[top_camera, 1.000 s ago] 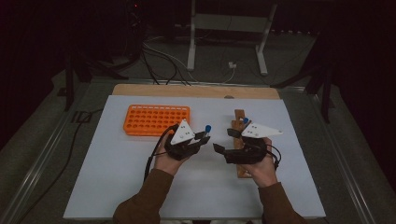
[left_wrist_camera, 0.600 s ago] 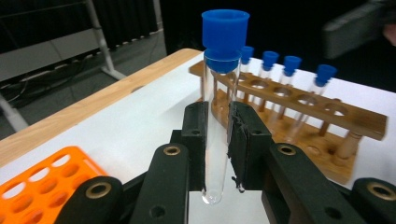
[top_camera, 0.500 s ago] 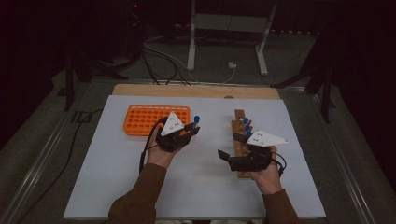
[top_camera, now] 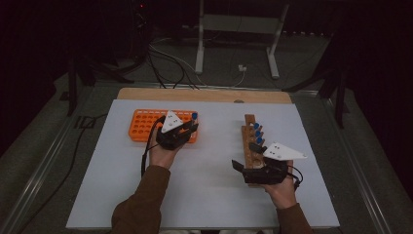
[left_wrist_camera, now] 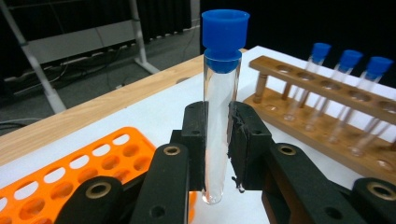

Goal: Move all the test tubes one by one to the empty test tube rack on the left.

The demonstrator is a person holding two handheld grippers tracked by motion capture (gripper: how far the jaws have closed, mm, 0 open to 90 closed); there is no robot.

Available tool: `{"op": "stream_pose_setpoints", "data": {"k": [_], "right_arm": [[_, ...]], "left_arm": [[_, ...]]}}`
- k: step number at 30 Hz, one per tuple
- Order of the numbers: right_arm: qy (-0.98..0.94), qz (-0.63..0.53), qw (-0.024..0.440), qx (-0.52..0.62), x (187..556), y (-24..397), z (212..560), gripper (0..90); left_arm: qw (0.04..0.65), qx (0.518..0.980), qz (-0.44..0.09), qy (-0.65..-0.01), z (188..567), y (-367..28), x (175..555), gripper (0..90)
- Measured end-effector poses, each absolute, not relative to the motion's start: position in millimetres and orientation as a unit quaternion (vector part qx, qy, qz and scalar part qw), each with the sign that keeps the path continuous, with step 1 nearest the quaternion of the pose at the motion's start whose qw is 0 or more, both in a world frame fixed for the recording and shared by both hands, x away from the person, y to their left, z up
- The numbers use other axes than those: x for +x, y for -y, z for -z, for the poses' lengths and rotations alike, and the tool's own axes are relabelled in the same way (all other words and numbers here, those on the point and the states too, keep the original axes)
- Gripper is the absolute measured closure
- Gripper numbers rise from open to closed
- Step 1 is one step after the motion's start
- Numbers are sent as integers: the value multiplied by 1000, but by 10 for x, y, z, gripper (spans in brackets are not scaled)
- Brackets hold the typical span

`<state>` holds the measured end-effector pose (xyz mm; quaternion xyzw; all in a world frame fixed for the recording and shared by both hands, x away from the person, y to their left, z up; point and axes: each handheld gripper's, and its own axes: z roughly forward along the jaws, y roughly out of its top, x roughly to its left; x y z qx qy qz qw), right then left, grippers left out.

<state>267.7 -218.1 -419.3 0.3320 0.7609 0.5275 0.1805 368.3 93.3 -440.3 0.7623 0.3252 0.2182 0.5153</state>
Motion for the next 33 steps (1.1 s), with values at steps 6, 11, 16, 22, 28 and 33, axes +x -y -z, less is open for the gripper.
{"op": "stream_pose_setpoints", "data": {"k": [6, 11, 16, 22, 28, 33], "right_arm": [[-760, -530, 182, 331, 2668, 2186, 4186, 149], [-759, -530, 182, 332, 2660, 2206, 4194, 149], [-755, -534, 184, 332, 2646, 2235, 4188, 149], [-753, -536, 183, 335, 2640, 2264, 4188, 149], [-753, -538, 185, 331, 2633, 2261, 4181, 150], [-752, -539, 186, 330, 2628, 2261, 4180, 150]], "left_arm": [[505, 759, -229, -340, 4491, -931, 3788, 774], [501, 754, -234, -355, 4564, -929, 3865, 774], [492, 750, -247, -366, 4634, -906, 3926, 775], [483, 751, -243, -380, 4742, -868, 3995, 774], [473, 756, -239, -384, 4807, -833, 4006, 774], [470, 756, -235, -391, 4869, -842, 3992, 773]]}}
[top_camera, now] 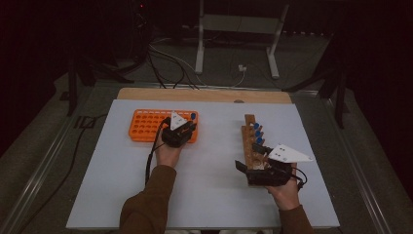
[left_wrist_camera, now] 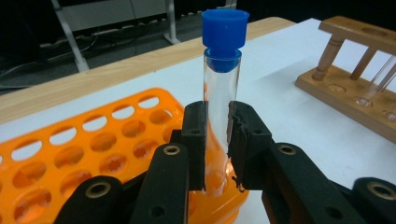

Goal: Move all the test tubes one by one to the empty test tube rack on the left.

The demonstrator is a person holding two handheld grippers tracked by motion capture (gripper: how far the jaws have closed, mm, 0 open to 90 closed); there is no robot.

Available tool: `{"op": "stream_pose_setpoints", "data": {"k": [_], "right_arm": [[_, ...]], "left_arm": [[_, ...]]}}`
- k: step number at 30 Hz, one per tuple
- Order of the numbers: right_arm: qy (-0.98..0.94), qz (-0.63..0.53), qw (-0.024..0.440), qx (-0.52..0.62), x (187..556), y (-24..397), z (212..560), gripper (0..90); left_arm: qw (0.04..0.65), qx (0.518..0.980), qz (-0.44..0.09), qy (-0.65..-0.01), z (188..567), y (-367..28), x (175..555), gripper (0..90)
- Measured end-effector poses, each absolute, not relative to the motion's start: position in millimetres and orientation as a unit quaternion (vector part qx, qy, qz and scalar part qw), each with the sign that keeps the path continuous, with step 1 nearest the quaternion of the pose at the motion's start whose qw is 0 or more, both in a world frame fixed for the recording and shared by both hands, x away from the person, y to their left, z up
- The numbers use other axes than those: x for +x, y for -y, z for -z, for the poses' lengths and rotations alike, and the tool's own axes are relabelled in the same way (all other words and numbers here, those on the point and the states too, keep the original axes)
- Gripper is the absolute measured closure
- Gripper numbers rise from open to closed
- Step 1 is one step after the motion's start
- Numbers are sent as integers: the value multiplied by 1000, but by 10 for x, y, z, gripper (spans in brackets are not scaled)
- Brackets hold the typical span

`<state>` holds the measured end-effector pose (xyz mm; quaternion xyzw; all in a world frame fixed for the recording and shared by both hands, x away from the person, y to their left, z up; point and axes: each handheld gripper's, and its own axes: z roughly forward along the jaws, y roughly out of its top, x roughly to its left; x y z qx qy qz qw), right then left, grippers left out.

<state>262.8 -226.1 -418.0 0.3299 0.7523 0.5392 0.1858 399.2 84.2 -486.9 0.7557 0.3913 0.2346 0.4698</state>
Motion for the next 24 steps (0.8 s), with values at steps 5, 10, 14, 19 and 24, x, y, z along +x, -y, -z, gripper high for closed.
{"op": "stream_pose_setpoints", "data": {"k": [5, 10, 14, 19, 24], "right_arm": [[-752, -539, 185, 331, 2629, 2258, 4185, 150], [-753, -539, 184, 330, 2627, 2251, 4191, 151], [-753, -539, 184, 330, 2627, 2250, 4192, 151], [-753, -539, 183, 330, 2626, 2246, 4193, 151], [-753, -539, 184, 330, 2627, 2253, 4192, 150]], "left_arm": [[468, 754, -228, -402, 4943, -869, 3988, 773], [467, 754, -228, -402, 4957, -878, 3973, 774], [463, 756, -228, -402, 4967, -873, 3966, 775], [448, 766, -228, -401, 4998, -852, 3972, 776], [451, 762, -221, -409, 5024, -862, 3976, 774]]}}
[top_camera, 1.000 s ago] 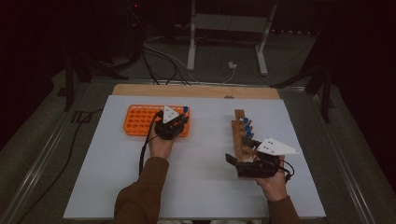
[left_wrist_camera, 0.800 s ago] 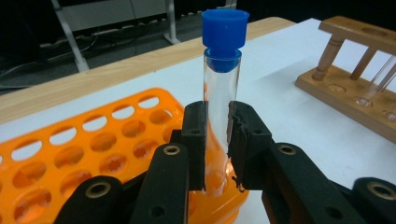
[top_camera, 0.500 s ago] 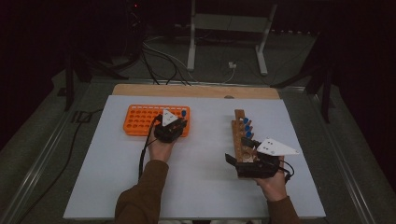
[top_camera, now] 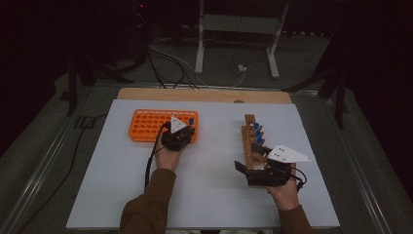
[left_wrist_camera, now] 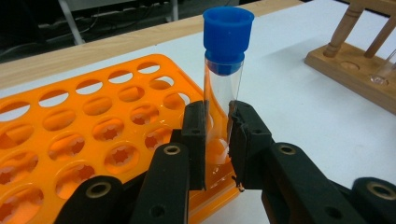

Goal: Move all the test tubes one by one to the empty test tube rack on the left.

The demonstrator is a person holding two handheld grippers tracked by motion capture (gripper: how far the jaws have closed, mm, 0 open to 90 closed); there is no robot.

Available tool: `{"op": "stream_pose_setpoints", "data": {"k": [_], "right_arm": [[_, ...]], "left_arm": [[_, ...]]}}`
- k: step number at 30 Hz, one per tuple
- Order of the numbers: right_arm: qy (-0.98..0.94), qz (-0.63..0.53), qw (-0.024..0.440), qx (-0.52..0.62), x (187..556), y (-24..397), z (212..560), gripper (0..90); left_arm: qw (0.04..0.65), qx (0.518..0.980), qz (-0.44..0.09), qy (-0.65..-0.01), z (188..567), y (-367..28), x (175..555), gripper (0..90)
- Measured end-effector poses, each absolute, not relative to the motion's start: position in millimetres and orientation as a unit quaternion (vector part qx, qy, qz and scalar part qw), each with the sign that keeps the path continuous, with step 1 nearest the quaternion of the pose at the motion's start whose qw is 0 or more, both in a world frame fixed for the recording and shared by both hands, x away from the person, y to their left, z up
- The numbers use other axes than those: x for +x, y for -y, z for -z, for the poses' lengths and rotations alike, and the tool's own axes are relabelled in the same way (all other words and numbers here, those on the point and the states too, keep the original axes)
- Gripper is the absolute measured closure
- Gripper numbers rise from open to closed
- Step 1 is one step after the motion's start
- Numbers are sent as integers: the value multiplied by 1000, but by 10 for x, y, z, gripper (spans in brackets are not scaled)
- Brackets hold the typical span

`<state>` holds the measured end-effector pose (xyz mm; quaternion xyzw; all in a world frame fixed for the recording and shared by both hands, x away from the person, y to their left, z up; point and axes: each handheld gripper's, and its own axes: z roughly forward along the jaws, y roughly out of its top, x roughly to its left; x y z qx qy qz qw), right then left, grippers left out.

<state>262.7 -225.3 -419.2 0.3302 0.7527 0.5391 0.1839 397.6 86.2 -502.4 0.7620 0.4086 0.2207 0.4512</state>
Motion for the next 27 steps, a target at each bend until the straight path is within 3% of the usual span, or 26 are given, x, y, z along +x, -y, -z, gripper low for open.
{"op": "stream_pose_setpoints", "data": {"k": [3, 4, 7, 9, 13, 23, 25, 27], "right_arm": [[-752, -539, 184, 331, 2630, 2258, 4194, 150], [-752, -539, 184, 332, 2631, 2258, 4195, 150], [-752, -539, 183, 332, 2632, 2259, 4196, 150], [-752, -540, 183, 332, 2631, 2260, 4197, 150], [-752, -539, 182, 333, 2634, 2261, 4199, 150], [-751, -538, 183, 336, 2638, 2271, 4207, 150], [-751, -537, 184, 339, 2647, 2287, 4210, 150], [-750, -537, 184, 339, 2647, 2289, 4209, 150]], "left_arm": [[449, 763, -218, -411, 5029, -870, 3981, 730], [451, 761, -215, -414, 5030, -874, 3982, 641], [453, 759, -212, -416, 5027, -871, 3974, 588], [449, 758, -214, -421, 5019, -860, 3965, 487], [452, 753, -216, -426, 4988, -862, 3954, 382], [477, 742, -196, -428, 4843, -988, 3895, 208], [469, 750, -197, -424, 4809, -1012, 3867, 106], [467, 752, -195, -422, 4788, -1030, 3840, 75]]}}
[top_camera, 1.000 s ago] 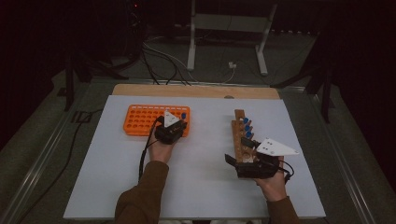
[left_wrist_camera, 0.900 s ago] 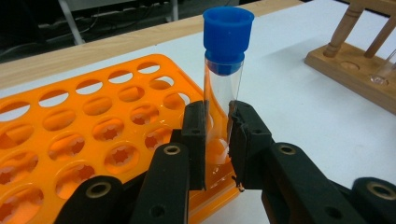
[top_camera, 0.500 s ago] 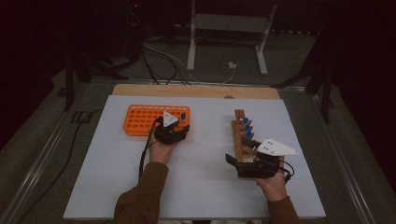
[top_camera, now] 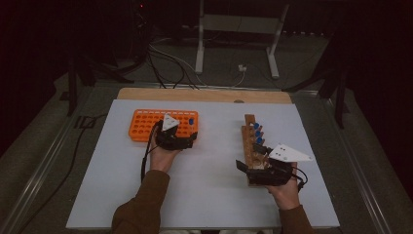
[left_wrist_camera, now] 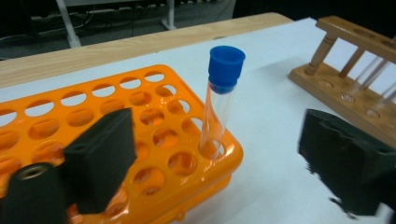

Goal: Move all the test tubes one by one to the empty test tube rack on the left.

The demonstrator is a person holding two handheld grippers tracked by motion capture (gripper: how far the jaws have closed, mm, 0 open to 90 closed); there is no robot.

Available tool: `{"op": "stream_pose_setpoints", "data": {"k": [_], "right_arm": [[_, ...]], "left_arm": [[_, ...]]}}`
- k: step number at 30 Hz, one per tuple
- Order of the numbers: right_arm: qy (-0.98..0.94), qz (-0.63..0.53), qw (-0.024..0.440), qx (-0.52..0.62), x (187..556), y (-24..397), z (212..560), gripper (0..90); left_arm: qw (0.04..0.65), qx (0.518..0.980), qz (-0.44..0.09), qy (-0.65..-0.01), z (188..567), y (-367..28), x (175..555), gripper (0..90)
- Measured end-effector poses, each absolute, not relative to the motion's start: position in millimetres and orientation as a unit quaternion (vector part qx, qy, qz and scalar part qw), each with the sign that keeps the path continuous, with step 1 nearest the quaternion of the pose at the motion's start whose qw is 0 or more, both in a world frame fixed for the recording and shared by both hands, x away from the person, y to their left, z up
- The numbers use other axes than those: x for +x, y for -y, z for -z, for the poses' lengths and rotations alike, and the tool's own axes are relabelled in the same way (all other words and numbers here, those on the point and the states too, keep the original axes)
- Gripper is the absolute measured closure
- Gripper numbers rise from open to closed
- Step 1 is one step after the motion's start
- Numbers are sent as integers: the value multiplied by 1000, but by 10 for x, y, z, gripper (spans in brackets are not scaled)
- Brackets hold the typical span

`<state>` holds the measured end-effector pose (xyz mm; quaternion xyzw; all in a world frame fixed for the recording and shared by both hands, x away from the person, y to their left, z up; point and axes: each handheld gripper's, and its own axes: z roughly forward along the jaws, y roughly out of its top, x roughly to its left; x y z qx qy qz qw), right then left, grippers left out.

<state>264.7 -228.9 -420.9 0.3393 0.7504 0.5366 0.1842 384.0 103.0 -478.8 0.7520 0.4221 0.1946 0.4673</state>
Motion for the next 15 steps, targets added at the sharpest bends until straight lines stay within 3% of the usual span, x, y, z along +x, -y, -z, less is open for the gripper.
{"op": "stream_pose_setpoints", "data": {"k": [3, 15], "right_arm": [[-750, -536, 186, 341, 2651, 2294, 4206, 150], [-752, -527, 189, 347, 2701, 2292, 4228, 150]], "left_arm": [[471, 750, -194, -421, 4739, -1092, 3779, 28], [490, 743, -189, -415, 4619, -1429, 3471, 8]]}}
